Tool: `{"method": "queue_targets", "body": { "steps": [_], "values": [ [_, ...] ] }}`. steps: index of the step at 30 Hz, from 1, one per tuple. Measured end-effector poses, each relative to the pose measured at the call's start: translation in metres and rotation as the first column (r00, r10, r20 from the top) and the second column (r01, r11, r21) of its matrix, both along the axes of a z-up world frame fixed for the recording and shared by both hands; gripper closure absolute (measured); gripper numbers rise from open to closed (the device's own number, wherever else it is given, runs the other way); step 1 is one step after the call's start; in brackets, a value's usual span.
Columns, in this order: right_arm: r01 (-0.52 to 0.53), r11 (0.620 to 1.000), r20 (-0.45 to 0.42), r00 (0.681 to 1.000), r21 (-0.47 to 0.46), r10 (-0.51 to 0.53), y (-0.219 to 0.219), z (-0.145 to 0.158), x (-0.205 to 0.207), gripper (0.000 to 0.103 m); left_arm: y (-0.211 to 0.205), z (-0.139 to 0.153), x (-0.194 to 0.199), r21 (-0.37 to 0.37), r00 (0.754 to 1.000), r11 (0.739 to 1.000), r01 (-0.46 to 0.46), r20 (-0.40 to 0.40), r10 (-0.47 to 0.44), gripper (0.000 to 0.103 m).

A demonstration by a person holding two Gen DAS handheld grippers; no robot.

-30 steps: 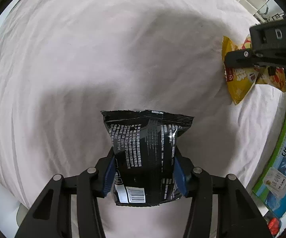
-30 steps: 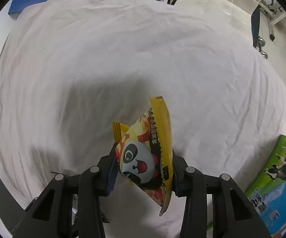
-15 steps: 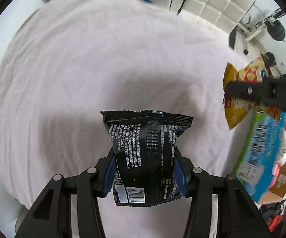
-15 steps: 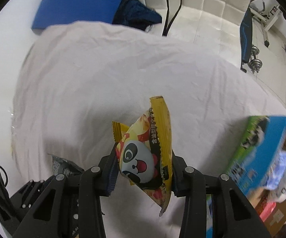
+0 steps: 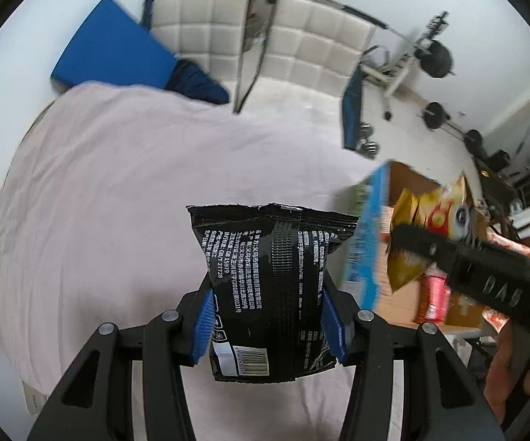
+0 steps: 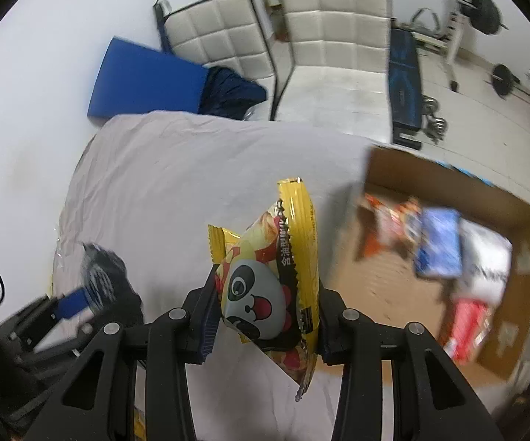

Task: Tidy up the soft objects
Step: 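Carry the black and yellow snack bags with both tools over the box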

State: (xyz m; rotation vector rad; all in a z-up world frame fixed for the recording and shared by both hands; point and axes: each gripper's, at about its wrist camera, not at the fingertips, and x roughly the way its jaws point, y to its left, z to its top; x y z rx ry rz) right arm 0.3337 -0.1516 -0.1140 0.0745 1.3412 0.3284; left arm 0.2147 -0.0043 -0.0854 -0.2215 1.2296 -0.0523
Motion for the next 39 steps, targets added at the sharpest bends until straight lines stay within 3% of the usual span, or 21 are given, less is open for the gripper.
{"method": "queue_targets", "body": {
  "steps": [10, 19, 25, 39],
  "values": [
    [0.152, 0.988, 0.053, 0.987, -0.011, -0.151, -0.112, 0.047, -0.091, 0.059, -0.077, 0.040, -0.013, -0.040, 0.982, 0.985, 0.170, 0.085, -0.166, 0.055],
    [0.244, 0.970, 0.070, 0.968, -0.019, -0.242, -0.181, 0.061, -0.127, 0.059, -0.138, 0.037, -0.009, -0.048, 0.963, 0.964, 0.262, 0.072, -0.259, 0.055],
    [0.280, 0.959, 0.047, 0.959, -0.033, -0.278, -0.207, 0.043, -0.119, 0.059, -0.166, 0.020, 0.003, -0.047, 0.959, 0.958, 0.283, 0.020, -0.282, 0.055],
    [0.265, 0.958, -0.055, 0.961, -0.112, -0.272, -0.222, -0.044, -0.066, 0.059, -0.198, -0.069, 0.057, -0.001, 0.946, 0.957, 0.292, -0.148, -0.289, 0.055]
  ]
}}
